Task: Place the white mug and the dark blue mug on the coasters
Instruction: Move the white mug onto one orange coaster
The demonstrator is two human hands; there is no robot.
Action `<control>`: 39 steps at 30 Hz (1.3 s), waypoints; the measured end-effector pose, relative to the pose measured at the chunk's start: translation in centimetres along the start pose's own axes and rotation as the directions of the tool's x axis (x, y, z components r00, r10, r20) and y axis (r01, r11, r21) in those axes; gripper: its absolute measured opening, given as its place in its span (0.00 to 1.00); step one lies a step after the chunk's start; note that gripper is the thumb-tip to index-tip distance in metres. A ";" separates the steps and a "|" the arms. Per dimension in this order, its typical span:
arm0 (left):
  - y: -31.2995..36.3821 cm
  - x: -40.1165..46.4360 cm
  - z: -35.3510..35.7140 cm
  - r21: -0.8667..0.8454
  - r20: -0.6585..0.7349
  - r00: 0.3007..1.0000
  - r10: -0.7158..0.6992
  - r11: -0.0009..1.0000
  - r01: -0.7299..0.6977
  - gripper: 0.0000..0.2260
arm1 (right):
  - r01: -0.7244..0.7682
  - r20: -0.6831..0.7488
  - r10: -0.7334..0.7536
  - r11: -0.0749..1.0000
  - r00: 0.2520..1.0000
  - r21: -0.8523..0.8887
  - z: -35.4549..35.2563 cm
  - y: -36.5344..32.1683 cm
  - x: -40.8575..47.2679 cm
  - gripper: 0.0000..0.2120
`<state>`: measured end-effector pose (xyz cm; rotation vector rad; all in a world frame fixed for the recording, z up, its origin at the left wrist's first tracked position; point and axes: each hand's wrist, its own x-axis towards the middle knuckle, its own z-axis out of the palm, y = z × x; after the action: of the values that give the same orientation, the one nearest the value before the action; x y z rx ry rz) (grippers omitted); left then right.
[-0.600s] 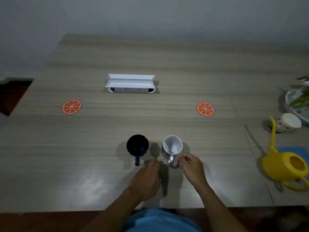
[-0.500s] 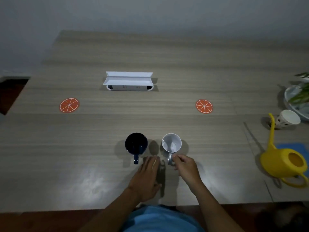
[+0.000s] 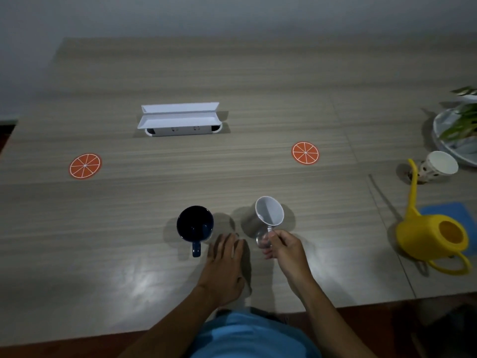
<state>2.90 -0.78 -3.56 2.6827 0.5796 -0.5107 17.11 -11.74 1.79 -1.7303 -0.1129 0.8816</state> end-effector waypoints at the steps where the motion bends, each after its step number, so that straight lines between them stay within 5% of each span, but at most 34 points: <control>1: 0.3 0.7 -0.3 -0.018 -0.009 1.000 -0.001 1.000 0.001 0.42 | 0.012 -0.018 -0.012 1.000 1.000 0.006 -0.6 -0.1 0.3 0.12; 9: 2.1 9.8 -4.5 -0.088 0.003 0.999 -0.039 0.995 0.039 0.47 | 0.067 -0.166 -0.071 0.997 0.984 -0.026 -4.7 -1.4 5.2 0.12; 19: 2.9 19.3 -8.5 -0.150 0.194 0.973 -0.126 0.976 0.157 0.63 | 0.100 -0.275 -0.106 0.994 0.955 -0.036 -6.8 -4.2 12.5 0.11; 39: 2.8 20.6 -6.5 -0.178 0.256 0.950 -0.178 0.957 0.228 0.67 | 0.185 -0.438 -0.195 0.981 0.877 -0.066 -7.9 -7.8 23.4 0.10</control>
<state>23.43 6.14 -5.68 2.3357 0.7968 -0.7718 41.36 -3.71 -2.45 -1.8638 0.0126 0.3266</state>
